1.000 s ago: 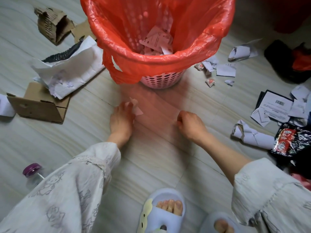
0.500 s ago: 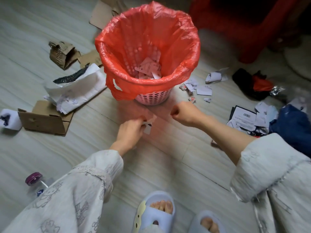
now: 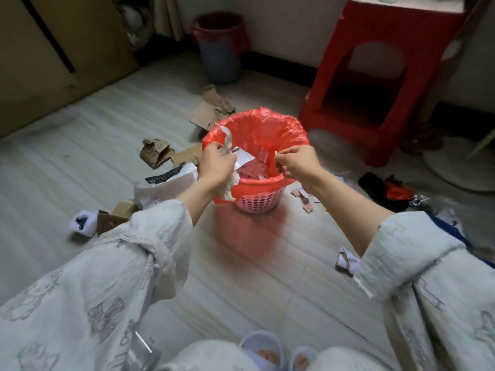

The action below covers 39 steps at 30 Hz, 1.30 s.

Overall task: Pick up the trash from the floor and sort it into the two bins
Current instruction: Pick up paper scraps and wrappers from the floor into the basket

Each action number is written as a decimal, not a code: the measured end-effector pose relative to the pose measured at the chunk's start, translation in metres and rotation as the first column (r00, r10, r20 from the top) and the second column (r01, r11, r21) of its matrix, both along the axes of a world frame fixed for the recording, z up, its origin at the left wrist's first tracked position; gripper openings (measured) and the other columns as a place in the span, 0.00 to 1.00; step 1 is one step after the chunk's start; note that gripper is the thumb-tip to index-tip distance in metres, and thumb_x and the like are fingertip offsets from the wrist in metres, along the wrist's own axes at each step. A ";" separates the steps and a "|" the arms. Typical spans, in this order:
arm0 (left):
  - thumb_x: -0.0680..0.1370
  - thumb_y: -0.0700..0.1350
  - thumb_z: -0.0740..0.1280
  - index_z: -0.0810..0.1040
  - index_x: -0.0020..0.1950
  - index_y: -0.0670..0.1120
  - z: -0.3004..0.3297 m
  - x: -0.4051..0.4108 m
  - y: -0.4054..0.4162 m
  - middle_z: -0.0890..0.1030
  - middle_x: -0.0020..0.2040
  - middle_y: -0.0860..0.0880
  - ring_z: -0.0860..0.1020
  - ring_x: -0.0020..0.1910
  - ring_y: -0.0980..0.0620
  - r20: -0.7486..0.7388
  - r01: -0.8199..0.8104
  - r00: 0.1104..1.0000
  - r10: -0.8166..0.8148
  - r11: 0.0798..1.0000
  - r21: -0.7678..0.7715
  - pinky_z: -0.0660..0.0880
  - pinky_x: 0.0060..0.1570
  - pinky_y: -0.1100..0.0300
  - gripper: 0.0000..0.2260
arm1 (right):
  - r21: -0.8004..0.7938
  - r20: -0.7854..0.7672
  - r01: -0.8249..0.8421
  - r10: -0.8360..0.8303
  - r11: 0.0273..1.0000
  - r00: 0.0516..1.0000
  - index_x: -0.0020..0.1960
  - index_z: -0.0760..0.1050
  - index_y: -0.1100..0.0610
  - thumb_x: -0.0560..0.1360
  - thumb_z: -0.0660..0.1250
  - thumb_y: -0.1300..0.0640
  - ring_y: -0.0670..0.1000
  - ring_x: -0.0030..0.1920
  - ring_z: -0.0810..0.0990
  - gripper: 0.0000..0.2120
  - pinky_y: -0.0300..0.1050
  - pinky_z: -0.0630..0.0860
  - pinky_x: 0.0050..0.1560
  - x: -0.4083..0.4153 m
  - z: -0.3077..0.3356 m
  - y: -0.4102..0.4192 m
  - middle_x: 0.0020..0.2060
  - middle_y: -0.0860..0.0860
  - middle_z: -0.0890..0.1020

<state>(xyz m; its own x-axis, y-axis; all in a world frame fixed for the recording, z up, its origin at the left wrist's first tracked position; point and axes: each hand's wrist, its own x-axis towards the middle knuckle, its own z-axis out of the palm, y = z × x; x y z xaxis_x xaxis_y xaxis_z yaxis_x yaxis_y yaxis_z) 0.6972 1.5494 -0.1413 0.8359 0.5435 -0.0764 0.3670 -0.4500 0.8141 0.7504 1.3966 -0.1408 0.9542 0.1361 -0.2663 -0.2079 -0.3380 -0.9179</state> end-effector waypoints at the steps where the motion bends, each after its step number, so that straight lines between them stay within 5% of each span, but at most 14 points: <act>1: 0.73 0.39 0.62 0.75 0.55 0.42 0.004 0.003 0.002 0.78 0.44 0.47 0.74 0.44 0.48 -0.010 -0.031 1.000 0.030 0.998 -0.056 0.68 0.33 0.64 0.11 | 0.020 -0.009 0.007 -0.007 1.000 1.000 0.30 0.74 0.55 0.74 0.68 0.61 0.48 0.27 0.72 0.14 0.41 0.71 0.34 0.001 0.002 0.003 0.27 0.53 0.76; 6: 0.74 0.39 0.63 0.73 0.60 0.43 0.015 0.032 0.008 0.77 0.51 0.47 0.75 0.50 0.47 -0.049 -0.067 0.997 0.063 0.993 -0.096 0.68 0.45 0.63 0.15 | 0.216 -0.124 0.088 -0.062 0.973 0.990 0.34 0.74 0.62 0.74 0.64 0.68 0.51 0.32 0.76 0.10 0.42 0.78 0.36 0.019 0.005 0.020 0.33 0.57 0.77; 8: 0.70 0.47 0.68 0.73 0.60 0.41 0.012 0.044 0.009 0.78 0.52 0.46 0.77 0.51 0.46 -0.046 -0.052 0.998 0.043 0.974 -0.221 0.74 0.52 0.58 0.20 | 0.367 -0.211 0.144 -0.068 0.919 0.975 0.46 0.74 0.67 0.76 0.60 0.68 0.56 0.42 0.80 0.04 0.40 0.79 0.40 0.025 0.006 0.026 0.43 0.60 0.77; 10: 0.67 0.57 0.69 0.69 0.64 0.39 0.003 0.056 0.011 0.77 0.59 0.42 0.78 0.51 0.44 -0.078 -0.031 0.997 0.002 0.928 -0.371 0.75 0.51 0.52 0.32 | 0.407 -0.297 0.162 -0.038 0.899 0.954 0.61 0.69 0.68 0.79 0.58 0.65 0.61 0.56 0.78 0.12 0.45 0.77 0.50 0.031 0.001 0.030 0.53 0.62 0.75; 13: 0.78 0.55 0.62 0.57 0.73 0.40 -0.004 0.060 0.004 0.66 0.69 0.45 0.71 0.63 0.45 -0.128 -0.039 0.992 -0.023 0.886 -0.462 0.73 0.53 0.52 0.31 | 0.321 -0.347 0.104 0.015 0.941 0.938 0.70 0.63 0.62 0.80 0.58 0.59 0.59 0.60 0.76 0.20 0.47 0.75 0.51 0.032 -0.008 0.026 0.62 0.61 0.73; 16: 0.80 0.49 0.60 0.57 0.74 0.42 -0.010 0.054 0.008 0.63 0.72 0.42 0.67 0.68 0.43 -0.164 -0.026 0.986 -0.043 0.917 -0.399 0.72 0.59 0.49 0.25 | 0.236 -0.305 0.038 0.036 0.971 0.952 0.71 0.64 0.59 0.80 0.58 0.57 0.55 0.55 0.76 0.20 0.46 0.74 0.52 0.025 -0.009 0.018 0.63 0.58 0.74; 24: 0.79 0.44 0.59 0.73 0.64 0.45 0.037 -0.017 0.033 0.77 0.55 0.46 0.76 0.47 0.52 -0.149 0.289 0.946 -0.287 0.957 -0.007 0.74 0.39 0.63 0.15 | -0.071 0.012 -0.243 0.244 0.967 0.970 0.68 0.69 0.56 0.77 0.59 0.54 0.54 0.55 0.79 0.20 0.54 0.76 0.60 -0.029 0.036 0.014 0.59 0.53 0.78; 30: 0.79 0.41 0.59 0.77 0.58 0.44 0.044 -0.079 0.076 0.80 0.54 0.46 0.77 0.50 0.51 -0.096 0.285 0.956 -0.277 0.955 0.082 0.74 0.51 0.57 0.11 | -0.347 0.140 -0.402 0.470 0.847 0.871 0.65 0.71 0.58 0.78 0.59 0.55 0.56 0.58 0.78 0.17 0.52 0.74 0.60 -0.078 0.061 0.058 0.59 0.57 0.79; 34: 0.78 0.42 0.58 0.77 0.59 0.45 0.019 -0.098 0.125 0.80 0.57 0.45 0.76 0.58 0.46 -0.195 0.236 0.958 -0.208 0.962 0.134 0.71 0.57 0.58 0.13 | -0.510 0.099 -0.478 0.601 0.715 0.793 0.66 0.71 0.57 0.78 0.58 0.55 0.56 0.58 0.77 0.18 0.42 0.70 0.55 -0.085 0.047 0.102 0.59 0.55 0.79; 39: 0.79 0.42 0.58 0.73 0.65 0.42 -0.046 -0.091 0.171 0.74 0.65 0.44 0.71 0.64 0.47 -0.342 0.294 0.911 -0.230 0.944 0.148 0.65 0.62 0.59 0.15 | -0.572 -0.013 -0.562 0.679 0.597 0.734 0.67 0.69 0.56 0.78 0.58 0.55 0.56 0.61 0.75 0.18 0.43 0.69 0.58 -0.061 -0.010 0.149 0.60 0.55 0.78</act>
